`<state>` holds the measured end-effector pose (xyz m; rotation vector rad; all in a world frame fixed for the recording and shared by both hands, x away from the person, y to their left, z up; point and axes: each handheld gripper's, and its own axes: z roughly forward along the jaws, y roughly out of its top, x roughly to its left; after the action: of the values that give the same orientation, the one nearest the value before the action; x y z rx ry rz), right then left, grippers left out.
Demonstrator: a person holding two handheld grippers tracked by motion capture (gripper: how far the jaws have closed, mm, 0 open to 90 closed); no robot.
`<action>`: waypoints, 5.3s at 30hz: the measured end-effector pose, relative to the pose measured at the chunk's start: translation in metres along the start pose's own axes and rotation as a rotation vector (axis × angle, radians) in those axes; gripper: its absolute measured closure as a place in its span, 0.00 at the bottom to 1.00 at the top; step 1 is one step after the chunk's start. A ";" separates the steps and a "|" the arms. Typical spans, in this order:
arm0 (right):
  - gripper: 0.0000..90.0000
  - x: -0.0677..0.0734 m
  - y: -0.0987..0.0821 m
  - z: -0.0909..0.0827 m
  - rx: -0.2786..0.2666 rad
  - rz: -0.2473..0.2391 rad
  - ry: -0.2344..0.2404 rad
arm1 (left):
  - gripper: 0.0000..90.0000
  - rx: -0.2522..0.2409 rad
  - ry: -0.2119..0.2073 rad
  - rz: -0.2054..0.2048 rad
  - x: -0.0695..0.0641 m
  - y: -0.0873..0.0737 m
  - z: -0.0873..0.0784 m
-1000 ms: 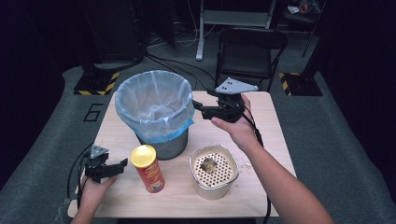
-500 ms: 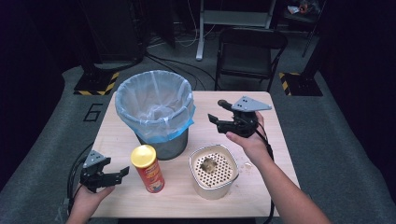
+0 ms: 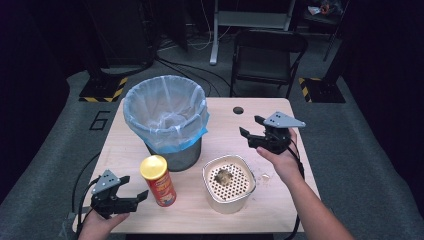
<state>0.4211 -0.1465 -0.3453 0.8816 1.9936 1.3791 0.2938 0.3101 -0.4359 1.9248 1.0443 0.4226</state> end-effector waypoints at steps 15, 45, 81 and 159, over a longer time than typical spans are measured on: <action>0.33 -0.012 -0.041 -0.008 0.057 -0.009 -0.093 | 0.15 0.005 -0.072 0.010 -0.017 -0.001 0.041; 0.33 -0.022 -0.123 -0.014 0.112 0.131 -0.158 | 0.26 -0.067 -0.046 0.114 -0.021 -0.003 0.052; 0.34 -0.023 -0.150 -0.013 0.180 0.143 -0.166 | 0.26 -0.065 -0.086 0.107 -0.022 0.059 0.000; 0.34 -0.028 -0.156 -0.014 0.203 0.148 -0.157 | 0.26 -0.062 -0.029 0.076 -0.030 0.302 -0.039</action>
<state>0.3965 -0.2164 -0.4858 1.2123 2.0038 1.1579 0.4034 0.2290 -0.1619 1.9144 0.9315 0.4630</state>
